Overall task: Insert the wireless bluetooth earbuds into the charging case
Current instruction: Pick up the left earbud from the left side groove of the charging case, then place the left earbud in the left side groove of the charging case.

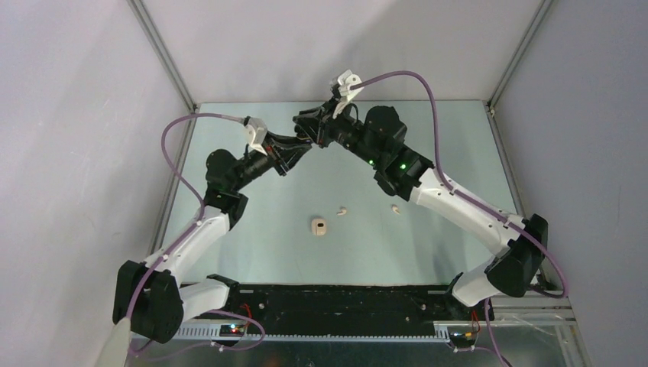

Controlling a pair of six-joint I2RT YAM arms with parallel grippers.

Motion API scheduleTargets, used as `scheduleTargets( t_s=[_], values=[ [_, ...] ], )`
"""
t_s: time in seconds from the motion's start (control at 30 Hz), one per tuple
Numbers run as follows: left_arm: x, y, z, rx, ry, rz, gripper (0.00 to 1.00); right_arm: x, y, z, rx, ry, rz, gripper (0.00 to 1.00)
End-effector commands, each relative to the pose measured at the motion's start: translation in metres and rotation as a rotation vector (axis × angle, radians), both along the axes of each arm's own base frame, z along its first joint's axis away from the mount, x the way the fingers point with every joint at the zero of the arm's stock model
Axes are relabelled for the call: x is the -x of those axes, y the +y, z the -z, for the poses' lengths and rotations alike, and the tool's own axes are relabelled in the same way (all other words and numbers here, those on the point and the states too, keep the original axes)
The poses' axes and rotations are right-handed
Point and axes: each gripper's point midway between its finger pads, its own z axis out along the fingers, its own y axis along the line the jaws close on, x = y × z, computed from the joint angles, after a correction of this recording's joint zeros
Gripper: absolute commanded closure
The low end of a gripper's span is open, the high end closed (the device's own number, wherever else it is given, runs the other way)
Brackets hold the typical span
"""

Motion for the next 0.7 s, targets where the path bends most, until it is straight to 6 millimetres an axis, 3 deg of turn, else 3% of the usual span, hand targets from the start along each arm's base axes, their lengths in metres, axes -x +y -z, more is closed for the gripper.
scheduleTargets(
  t_s=[0.0, 0.27, 0.43, 0.67],
  values=[
    [-0.017, 0.018, -0.032, 0.093, -0.06, -0.189, 1.0, -0.018, -0.014, -0.051, -0.25, -0.026, 0.173, 1.0],
    [-0.023, 0.039, -0.041, 0.099, -0.157, -0.356, 1.0, -0.039, -0.006, -0.036, -0.268, -0.024, 0.231, 1.0],
    [-0.018, 0.039, -0.039, 0.103, -0.186, -0.372, 1.0, -0.051, -0.005, -0.034, -0.298, -0.037, 0.29, 1.0],
    [-0.022, 0.04, -0.048, 0.175, -0.17, -0.419, 1.0, -0.053, 0.001, -0.029, -0.311, -0.023, 0.307, 1.0]
  ],
)
